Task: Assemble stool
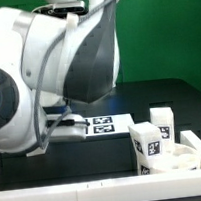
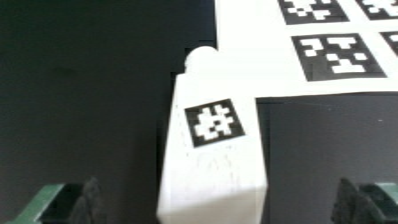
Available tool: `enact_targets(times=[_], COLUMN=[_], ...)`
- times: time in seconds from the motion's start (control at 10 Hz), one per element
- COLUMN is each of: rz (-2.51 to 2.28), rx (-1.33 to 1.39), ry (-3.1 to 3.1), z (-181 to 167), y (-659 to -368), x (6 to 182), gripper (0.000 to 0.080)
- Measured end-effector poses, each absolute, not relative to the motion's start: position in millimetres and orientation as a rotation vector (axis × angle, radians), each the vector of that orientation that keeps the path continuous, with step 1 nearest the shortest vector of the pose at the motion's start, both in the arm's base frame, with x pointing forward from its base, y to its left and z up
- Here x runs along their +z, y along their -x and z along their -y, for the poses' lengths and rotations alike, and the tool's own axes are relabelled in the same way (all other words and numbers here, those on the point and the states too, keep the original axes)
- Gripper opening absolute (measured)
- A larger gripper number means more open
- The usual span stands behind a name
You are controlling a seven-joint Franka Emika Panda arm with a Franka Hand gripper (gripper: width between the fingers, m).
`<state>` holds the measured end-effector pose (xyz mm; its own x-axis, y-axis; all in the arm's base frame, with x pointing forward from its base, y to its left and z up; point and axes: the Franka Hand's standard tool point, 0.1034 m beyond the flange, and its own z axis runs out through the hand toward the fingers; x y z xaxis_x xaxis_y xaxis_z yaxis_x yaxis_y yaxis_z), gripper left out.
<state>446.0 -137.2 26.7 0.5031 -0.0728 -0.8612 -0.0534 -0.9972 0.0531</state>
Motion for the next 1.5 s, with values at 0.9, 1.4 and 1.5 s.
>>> enact_targets(times=[0.9,1.4,1.5], rz=[0.187,0.175,0.155], rx=[-1.583,-1.551,-1.472], ry=[-2.681,-2.706,-2.757], z=[137,121,117], y=[-422,-442,-460], x=[12.3,48.8,75.5], gripper=[0.0539,0.0324,0.0324])
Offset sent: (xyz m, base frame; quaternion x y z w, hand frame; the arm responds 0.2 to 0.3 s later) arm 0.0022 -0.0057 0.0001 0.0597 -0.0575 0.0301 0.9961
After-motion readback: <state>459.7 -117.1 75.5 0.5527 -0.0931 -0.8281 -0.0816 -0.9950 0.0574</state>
